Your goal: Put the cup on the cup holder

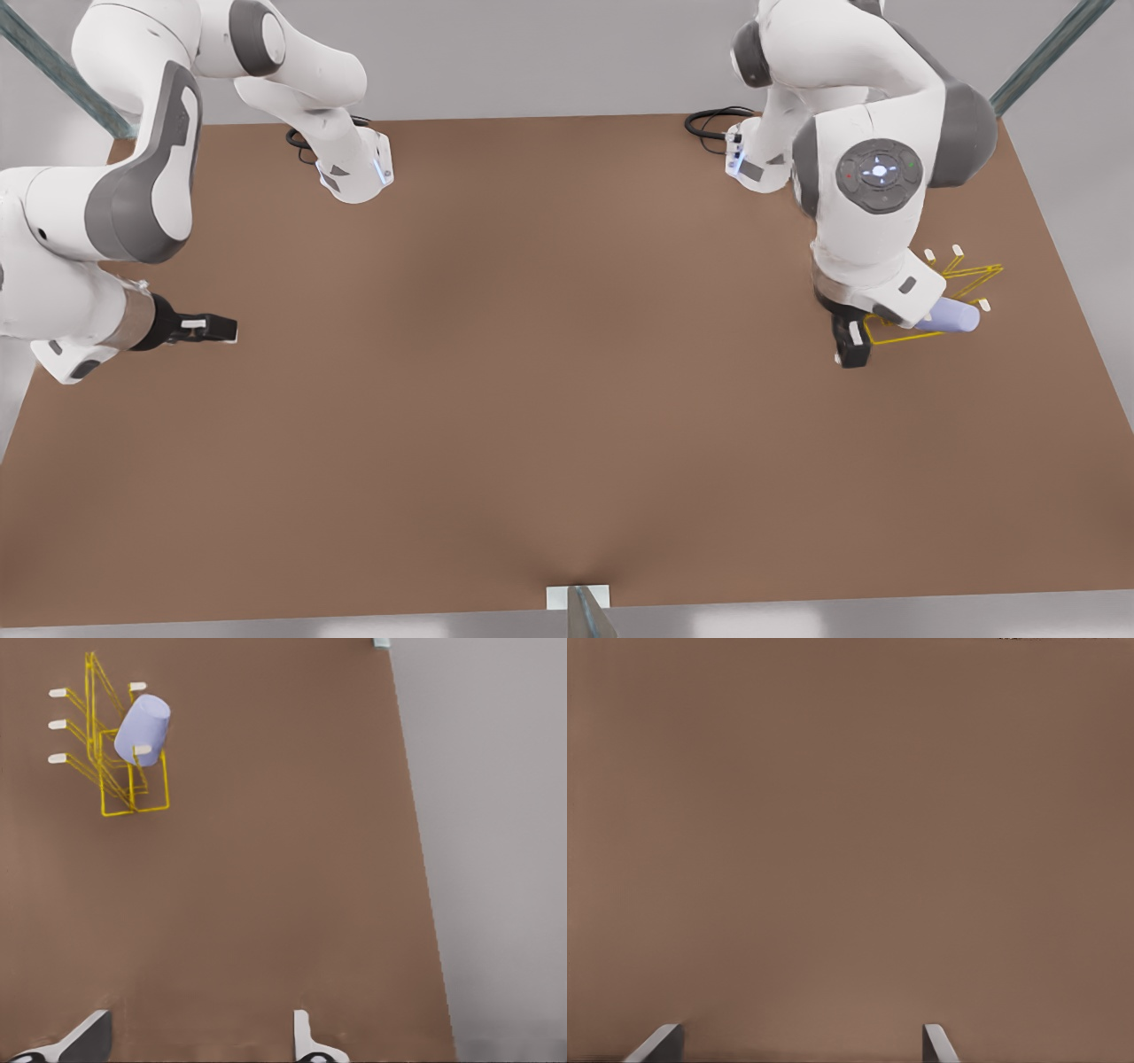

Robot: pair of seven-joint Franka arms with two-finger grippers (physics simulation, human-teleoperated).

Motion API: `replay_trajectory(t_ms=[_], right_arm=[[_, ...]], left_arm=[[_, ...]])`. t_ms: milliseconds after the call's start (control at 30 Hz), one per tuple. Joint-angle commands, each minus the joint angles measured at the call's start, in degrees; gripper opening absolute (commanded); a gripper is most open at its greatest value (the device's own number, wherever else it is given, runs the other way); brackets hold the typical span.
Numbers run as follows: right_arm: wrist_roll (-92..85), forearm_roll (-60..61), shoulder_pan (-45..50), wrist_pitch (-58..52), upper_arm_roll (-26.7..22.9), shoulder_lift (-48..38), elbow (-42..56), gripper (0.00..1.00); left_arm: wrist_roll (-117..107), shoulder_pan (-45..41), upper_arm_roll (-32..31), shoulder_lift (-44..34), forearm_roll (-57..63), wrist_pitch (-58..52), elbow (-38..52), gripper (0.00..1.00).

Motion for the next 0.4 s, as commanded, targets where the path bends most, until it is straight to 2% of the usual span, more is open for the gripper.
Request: replay_trajectory(t_ms=[0, 33, 67, 100, 133, 167, 233, 267, 367], right_arm=[[-0.98, 1.79, 0.9, -2.83, 0.01, -0.17, 0.04, 1.0], [-0.98, 1.26, 1.96, -3.45, -0.34, -0.26, -0.04, 1.0], [-1.07, -0.14, 2.22, -5.12, -0.08, -0.26, 0.22, 1.0], [-0.89, -0.4, 2.14, -5.12, -0.08, -0.26, 0.22, 1.0], [-0.81, -0.4, 1.87, -5.03, -0.08, -0.35, 0.13, 1.0], [-0.63, -1.72, 2.75, -4.94, 0.01, -0.44, -0.22, 1.0], [0.95, -2.69, 2.67, -4.33, 1.06, -0.61, -1.27, 1.0], [1.04, -3.66, 2.4, -2.84, 2.21, -2.02, -2.85, 1.0], [1.13, -3.74, 2.4, -2.75, 2.21, -2.46, -3.39, 1.0]], left_arm=[[54.74, 16.75, -31.35, -7.65, 4.0, -13.53, 0.34, 1.0], [60.35, 26.96, -50.03, -11.16, 16.68, -7.29, -5.8, 1.0], [76.78, 29.95, -50.48, -16.79, 17.13, -1.48, -14.68, 1.0], [81.9, 29.69, -50.39, -16.97, 17.04, -2.09, -16.28, 1.0], [81.9, 28.2, -50.39, -15.66, 16.69, -8.15, -14.35, 1.0], [82.08, 28.29, -50.31, -15.74, 16.51, -9.03, -13.73, 1.0], [82.08, 28.2, -49.6, -17.94, 16.78, -7.28, -15.13, 1.0], [82.17, 26.09, -45.82, -18.55, 16.51, -5.26, -16.36, 1.0], [82.17, 26.44, -45.65, -18.38, 15.81, -5.08, -16.36, 1.0]])
